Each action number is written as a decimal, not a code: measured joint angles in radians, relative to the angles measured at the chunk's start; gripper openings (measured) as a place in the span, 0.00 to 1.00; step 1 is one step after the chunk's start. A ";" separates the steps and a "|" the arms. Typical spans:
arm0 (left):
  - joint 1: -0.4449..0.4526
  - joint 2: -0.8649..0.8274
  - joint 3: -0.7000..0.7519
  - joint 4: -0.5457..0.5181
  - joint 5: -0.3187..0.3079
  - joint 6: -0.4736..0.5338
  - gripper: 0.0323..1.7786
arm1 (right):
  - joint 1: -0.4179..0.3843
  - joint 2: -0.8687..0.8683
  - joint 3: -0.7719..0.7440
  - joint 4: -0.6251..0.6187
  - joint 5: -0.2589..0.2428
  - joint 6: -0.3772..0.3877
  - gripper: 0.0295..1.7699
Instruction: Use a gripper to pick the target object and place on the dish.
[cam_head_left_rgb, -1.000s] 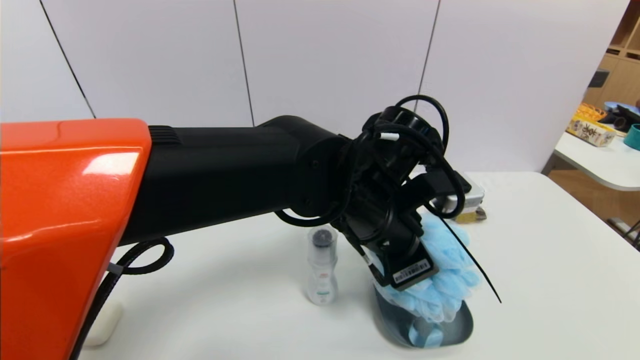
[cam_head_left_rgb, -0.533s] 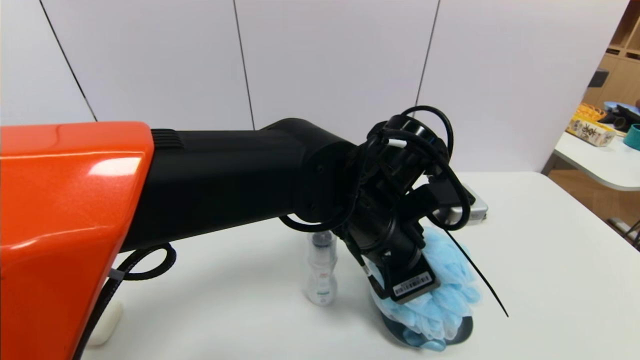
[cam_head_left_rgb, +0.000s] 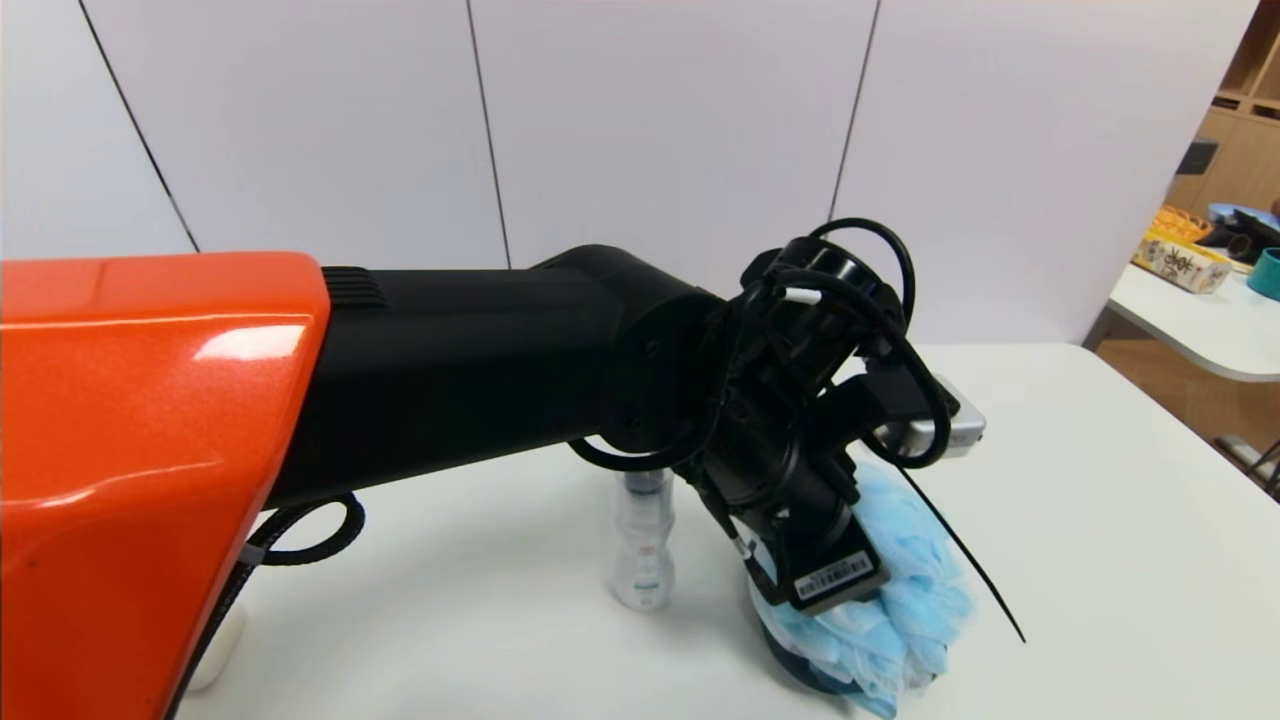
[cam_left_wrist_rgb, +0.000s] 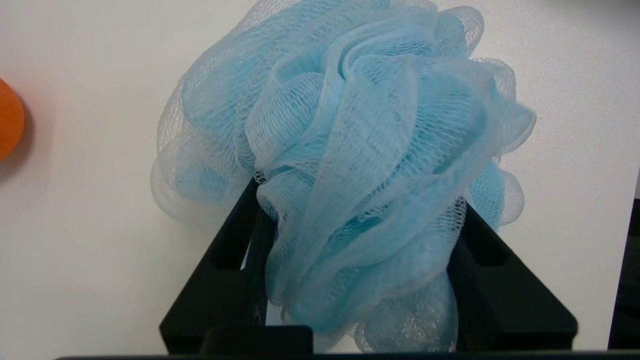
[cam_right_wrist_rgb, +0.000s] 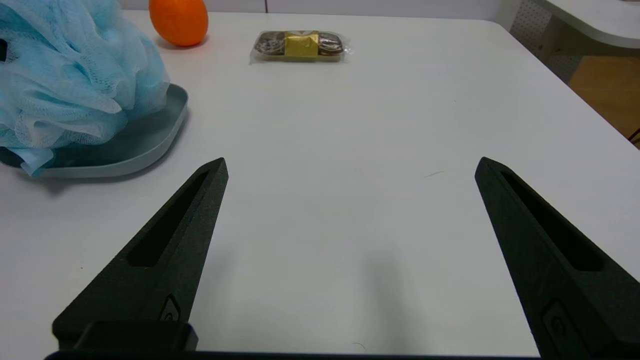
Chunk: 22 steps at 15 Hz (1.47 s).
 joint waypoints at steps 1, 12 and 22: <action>0.000 0.001 0.000 -0.005 0.000 0.000 0.58 | 0.000 0.000 0.000 0.000 0.000 0.000 0.97; 0.000 -0.120 0.001 0.013 0.000 -0.027 0.87 | 0.000 0.000 0.000 0.000 0.000 0.000 0.97; 0.271 -0.463 0.249 0.080 0.011 -0.035 0.93 | 0.000 0.000 0.000 0.000 0.000 0.000 0.97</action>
